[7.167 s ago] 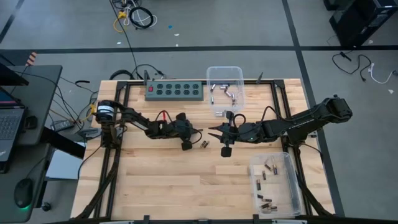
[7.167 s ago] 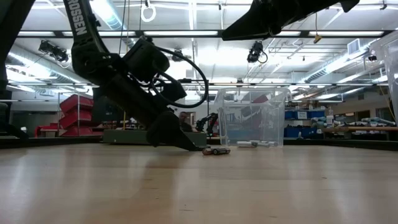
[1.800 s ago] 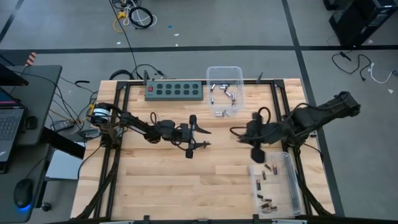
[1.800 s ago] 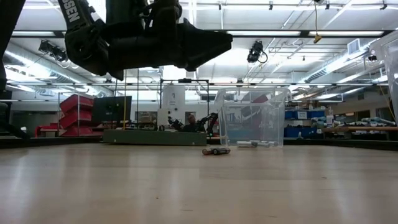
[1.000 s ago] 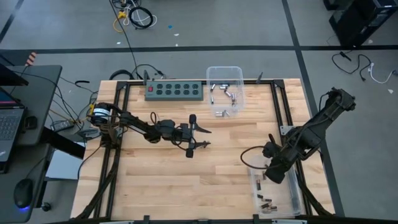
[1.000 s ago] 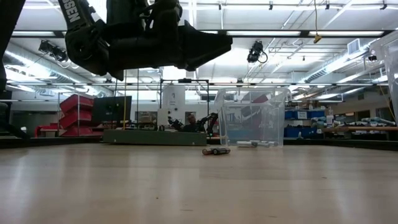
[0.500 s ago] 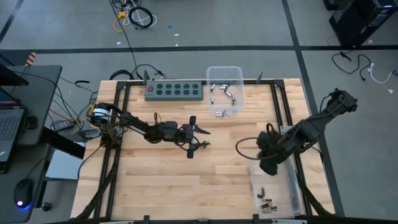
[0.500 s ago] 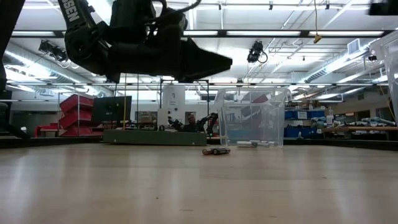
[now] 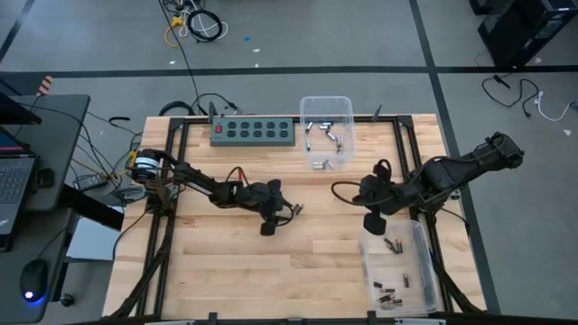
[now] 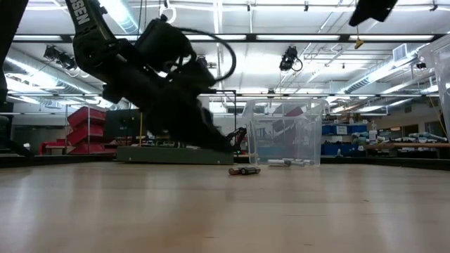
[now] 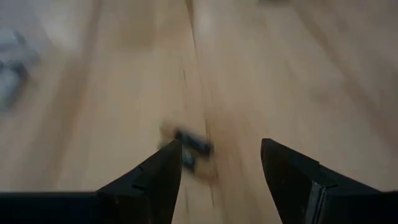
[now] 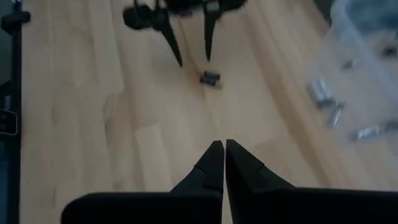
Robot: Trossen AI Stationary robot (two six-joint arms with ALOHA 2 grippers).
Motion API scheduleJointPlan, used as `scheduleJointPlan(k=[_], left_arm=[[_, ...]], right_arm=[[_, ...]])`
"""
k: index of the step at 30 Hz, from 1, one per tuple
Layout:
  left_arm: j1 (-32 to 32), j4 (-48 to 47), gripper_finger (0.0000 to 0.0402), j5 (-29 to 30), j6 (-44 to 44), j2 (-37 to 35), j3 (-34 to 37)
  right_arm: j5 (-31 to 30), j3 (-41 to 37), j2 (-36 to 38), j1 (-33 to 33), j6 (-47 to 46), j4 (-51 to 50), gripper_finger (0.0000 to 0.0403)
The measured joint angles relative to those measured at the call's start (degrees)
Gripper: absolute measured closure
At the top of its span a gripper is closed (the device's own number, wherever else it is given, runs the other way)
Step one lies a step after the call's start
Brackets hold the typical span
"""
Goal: Sort batteries
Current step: Put the black battery into the bottom transparent bin
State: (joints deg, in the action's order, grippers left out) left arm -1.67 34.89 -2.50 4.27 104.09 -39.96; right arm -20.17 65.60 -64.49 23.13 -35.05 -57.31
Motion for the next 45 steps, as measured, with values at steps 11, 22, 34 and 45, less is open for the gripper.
scheduleJointPlan(k=[11,22,34,45], left_arm=[[-1.1,-4.9,0.0183,3.2,-3.9,0.0,0.0],[-2.2,-0.7,0.0183,12.8,-10.3,4.4,0.0],[-3.4,1.6,0.0184,15.8,-11.3,5.8,0.0],[-4.1,1.6,0.0184,16.9,-13.7,5.9,0.0]], right_arm=[[-22.0,-0.1,0.0,-2.9,20.3,23.9,0.0401],[-36.0,-14.0,0.0,5.1,18.4,36.9,0.0402],[-40.2,-21.3,0.0,3.4,23.7,50.5,0.0402],[-36.5,-21.3,0.0,2.3,23.2,50.4,0.0402]])
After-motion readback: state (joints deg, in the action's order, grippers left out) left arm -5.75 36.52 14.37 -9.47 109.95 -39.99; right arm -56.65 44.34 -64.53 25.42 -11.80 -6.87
